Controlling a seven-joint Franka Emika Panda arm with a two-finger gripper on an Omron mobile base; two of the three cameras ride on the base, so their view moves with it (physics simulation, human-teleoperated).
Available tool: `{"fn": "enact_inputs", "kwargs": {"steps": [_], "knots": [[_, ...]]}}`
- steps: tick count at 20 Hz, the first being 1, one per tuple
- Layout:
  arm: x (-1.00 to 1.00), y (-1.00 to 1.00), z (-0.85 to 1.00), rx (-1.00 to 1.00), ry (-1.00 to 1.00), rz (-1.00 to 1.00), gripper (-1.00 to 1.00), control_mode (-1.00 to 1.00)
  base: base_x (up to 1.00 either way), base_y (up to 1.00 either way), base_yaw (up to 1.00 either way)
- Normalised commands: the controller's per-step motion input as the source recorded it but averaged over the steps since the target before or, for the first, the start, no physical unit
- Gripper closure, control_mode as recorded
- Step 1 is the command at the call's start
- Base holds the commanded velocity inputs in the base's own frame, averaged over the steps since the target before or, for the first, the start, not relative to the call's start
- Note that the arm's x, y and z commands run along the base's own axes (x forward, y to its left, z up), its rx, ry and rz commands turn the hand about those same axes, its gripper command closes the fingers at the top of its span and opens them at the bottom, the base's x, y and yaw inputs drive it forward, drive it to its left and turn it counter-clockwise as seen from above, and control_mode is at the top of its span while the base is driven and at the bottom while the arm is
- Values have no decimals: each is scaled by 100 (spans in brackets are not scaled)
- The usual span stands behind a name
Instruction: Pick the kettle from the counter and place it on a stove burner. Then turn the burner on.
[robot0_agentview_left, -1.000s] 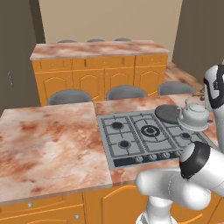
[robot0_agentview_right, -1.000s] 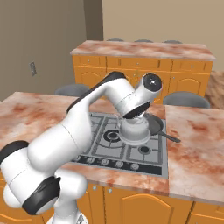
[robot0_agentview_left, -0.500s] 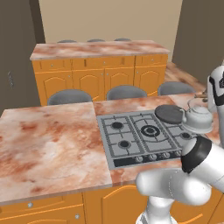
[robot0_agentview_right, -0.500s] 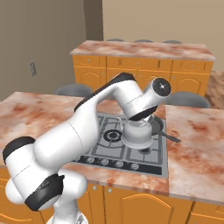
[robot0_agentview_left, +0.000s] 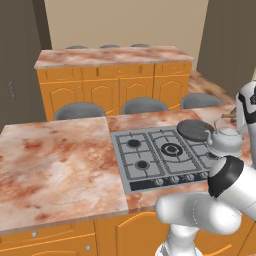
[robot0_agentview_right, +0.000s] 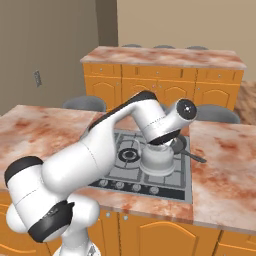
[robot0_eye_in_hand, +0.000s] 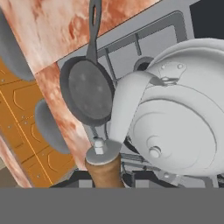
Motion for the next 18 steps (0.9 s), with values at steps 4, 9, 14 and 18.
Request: {"fn": "enact_inputs", "kwargs": {"steps": [4,9,14,18], "knots": [[4,-7,-11,0,-3,0,100,-100,0,0,0],[8,-11,-16,0,-4,0,100,-100,0,0,0],[16,-13,-26,0,-4,0,100,-100,0,0,0],[20,-19,-19,0,-7,0,100,-100,0,0,0]]}}
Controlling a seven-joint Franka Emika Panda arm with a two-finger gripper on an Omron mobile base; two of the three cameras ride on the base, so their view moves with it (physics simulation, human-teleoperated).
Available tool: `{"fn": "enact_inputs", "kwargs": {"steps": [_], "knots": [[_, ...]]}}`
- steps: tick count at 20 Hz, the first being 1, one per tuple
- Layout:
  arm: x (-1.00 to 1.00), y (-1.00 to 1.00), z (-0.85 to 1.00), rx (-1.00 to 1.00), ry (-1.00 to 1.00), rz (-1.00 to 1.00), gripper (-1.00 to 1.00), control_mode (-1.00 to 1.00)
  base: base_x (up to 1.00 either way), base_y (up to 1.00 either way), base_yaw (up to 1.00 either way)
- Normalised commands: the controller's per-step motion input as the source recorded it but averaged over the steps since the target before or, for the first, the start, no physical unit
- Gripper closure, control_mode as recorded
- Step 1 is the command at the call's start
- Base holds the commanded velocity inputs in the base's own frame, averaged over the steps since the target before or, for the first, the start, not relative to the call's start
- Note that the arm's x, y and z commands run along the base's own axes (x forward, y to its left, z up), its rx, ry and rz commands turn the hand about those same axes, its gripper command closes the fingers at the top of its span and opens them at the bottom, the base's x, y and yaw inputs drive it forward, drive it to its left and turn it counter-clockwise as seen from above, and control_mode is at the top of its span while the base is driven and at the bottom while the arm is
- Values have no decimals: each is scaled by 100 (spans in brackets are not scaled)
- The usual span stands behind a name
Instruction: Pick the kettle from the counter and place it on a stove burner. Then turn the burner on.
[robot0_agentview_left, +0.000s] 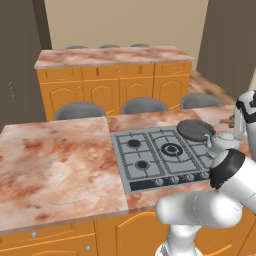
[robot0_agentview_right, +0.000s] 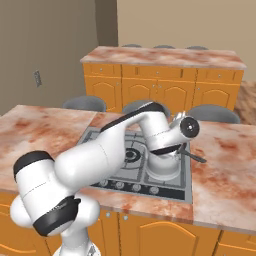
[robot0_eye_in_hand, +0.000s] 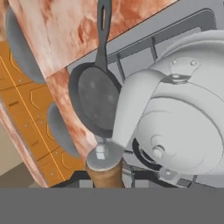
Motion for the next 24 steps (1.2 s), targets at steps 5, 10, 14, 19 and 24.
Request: {"fn": "enact_inputs", "kwargs": {"steps": [5,10,14,19,24], "knots": [[17,-11,-27,0,-8,0,100,-100,0,0,0],[21,-4,-24,0,-9,0,100,-100,0,0,0],[34,0,-14,0,-10,0,100,-100,0,0,0],[33,0,-17,0,-5,0,100,-100,0,0,0],[28,0,-19,0,0,0,100,-100,0,0,0]]}}
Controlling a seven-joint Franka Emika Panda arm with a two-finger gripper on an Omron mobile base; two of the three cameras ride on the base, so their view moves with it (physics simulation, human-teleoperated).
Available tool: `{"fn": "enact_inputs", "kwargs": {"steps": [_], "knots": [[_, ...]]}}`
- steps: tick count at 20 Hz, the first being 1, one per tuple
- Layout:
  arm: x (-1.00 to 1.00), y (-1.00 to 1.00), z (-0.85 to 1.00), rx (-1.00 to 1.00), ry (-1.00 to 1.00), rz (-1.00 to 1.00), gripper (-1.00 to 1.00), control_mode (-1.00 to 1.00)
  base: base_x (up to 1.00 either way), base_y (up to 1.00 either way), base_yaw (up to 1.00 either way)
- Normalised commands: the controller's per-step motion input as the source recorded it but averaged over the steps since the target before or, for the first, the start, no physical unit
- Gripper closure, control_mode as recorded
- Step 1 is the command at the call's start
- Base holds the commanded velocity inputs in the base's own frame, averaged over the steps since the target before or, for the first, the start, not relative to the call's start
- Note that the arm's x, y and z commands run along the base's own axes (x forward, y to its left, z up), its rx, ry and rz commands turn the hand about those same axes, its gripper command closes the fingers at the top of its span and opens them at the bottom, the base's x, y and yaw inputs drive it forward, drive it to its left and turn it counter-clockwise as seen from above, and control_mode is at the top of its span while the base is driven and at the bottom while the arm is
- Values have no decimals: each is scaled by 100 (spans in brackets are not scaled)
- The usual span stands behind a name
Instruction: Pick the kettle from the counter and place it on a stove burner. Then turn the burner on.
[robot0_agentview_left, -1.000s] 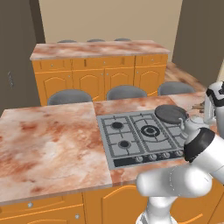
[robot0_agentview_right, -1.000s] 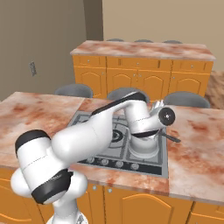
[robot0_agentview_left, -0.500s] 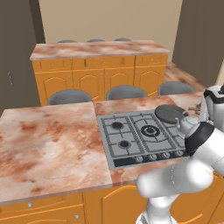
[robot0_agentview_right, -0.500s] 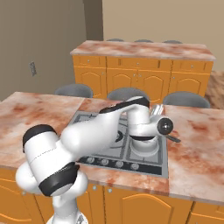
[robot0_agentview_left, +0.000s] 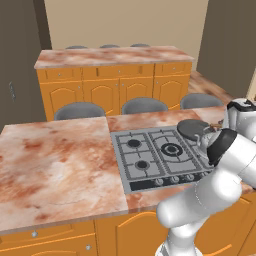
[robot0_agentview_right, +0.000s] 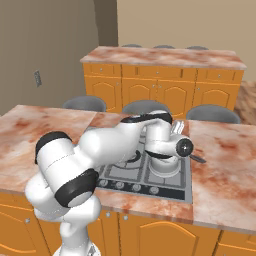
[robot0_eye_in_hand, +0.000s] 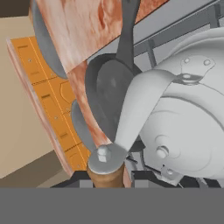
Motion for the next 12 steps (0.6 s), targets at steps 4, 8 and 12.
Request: {"fn": "enact_inputs", "kwargs": {"steps": [4,8,12], "knots": [[26,-2,-18,0,0,0,100,-100,0,0,0],[6,-11,-13,0,0,0,100,-100,0,0,0],[0,0,0,0,0,0,100,-100,0,0,0]]}}
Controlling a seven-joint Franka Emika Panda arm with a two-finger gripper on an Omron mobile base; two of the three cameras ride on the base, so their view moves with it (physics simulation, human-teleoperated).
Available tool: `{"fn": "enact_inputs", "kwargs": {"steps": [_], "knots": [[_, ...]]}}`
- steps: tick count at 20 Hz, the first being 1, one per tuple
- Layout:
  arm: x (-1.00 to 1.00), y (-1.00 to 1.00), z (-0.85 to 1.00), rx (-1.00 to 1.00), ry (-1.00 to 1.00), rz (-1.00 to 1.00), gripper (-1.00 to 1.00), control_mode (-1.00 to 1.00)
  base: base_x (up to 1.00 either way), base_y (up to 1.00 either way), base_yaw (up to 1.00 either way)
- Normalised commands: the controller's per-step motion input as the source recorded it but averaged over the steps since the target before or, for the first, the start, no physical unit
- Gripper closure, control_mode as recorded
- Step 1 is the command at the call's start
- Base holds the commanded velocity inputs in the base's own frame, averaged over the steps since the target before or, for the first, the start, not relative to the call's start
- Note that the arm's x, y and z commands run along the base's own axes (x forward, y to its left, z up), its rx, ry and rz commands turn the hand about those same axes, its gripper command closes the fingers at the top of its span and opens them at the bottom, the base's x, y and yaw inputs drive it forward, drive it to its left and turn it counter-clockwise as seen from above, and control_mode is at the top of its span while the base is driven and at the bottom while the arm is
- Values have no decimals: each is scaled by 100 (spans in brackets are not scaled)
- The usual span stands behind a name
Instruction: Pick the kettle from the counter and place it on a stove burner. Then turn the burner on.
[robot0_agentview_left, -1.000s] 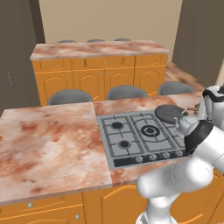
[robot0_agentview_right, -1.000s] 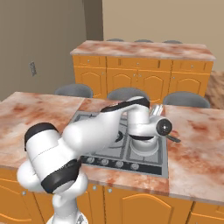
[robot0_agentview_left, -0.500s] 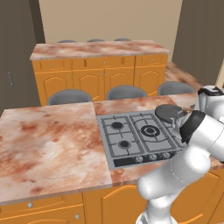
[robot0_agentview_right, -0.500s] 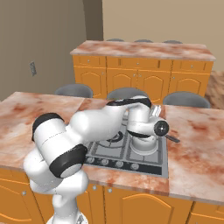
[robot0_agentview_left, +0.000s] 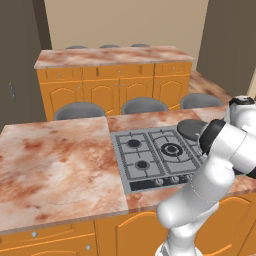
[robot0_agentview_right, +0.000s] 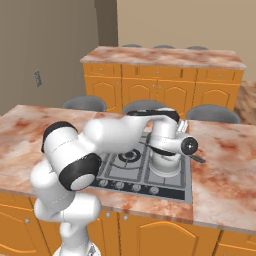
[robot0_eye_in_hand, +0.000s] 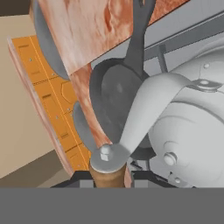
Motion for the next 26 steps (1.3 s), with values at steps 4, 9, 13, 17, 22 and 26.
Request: {"fn": "enact_inputs", "kwargs": {"steps": [4,9,13,17,22,26], "knots": [[0,0,0,0,0,0,100,-100,0,0,0],[0,0,0,0,0,0,100,-100,0,0,0],[0,0,0,0,0,0,-100,-100,0,0,0],[0,0,0,0,0,0,-100,-100,0,0,0],[0,0,0,0,0,0,-100,-100,0,0,0],[0,0,1,0,0,0,-100,-100,0,0,0]]}}
